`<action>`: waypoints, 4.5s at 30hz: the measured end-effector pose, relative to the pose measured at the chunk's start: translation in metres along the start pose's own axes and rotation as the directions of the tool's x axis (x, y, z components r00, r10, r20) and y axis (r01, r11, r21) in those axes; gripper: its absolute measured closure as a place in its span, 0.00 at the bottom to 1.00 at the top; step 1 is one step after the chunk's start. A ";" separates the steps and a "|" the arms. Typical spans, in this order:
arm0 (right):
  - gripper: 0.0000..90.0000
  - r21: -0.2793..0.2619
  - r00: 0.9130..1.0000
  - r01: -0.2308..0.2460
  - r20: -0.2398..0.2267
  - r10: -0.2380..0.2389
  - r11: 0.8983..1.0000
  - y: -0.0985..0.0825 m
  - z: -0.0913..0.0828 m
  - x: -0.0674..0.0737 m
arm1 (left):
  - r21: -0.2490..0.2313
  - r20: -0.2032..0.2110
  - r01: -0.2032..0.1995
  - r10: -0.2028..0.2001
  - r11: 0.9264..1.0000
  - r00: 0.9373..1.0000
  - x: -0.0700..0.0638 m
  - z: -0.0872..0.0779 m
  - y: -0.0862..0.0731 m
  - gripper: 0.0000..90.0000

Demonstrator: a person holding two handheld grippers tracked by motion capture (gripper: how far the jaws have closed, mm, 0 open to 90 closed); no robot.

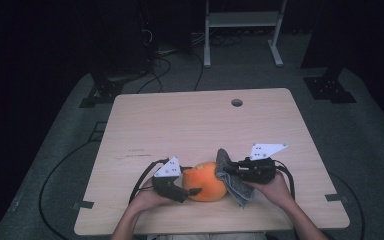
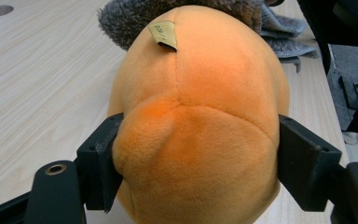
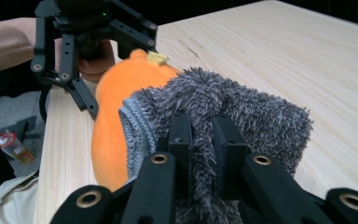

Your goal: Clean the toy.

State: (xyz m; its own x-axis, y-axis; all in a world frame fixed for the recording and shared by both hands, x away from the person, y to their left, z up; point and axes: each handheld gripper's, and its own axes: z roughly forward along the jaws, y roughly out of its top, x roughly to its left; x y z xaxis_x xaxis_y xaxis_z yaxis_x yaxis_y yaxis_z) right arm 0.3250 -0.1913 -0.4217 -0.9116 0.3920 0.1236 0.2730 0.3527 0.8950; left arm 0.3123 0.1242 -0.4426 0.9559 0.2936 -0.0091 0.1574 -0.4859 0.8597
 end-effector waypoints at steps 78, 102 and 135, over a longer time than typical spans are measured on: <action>0.88 0.124 0.993 -0.116 -0.010 0.119 0.985 -0.038 -0.012 -0.013 | -0.026 0.108 0.023 -0.020 0.999 0.994 0.007 -0.006 -0.006 0.29; 0.88 0.036 0.999 0.004 -0.033 -0.003 0.999 0.003 -0.001 0.009 | -0.045 0.109 -0.006 0.011 0.999 0.994 -0.001 0.001 0.000 0.30; 0.89 0.031 0.996 0.091 -0.001 -0.091 0.995 0.011 -0.007 0.020 | -0.060 0.118 0.057 -0.049 0.997 0.992 0.001 0.017 0.008 0.17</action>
State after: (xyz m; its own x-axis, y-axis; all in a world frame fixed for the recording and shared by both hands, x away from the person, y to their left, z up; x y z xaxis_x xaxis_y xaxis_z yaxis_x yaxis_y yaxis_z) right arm 0.3072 -0.1857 -0.4068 -0.9330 0.3574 0.0415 0.1980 0.4136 0.8887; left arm 0.3185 0.1064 -0.4441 0.9696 0.2177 -0.1119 0.1963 -0.4182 0.8869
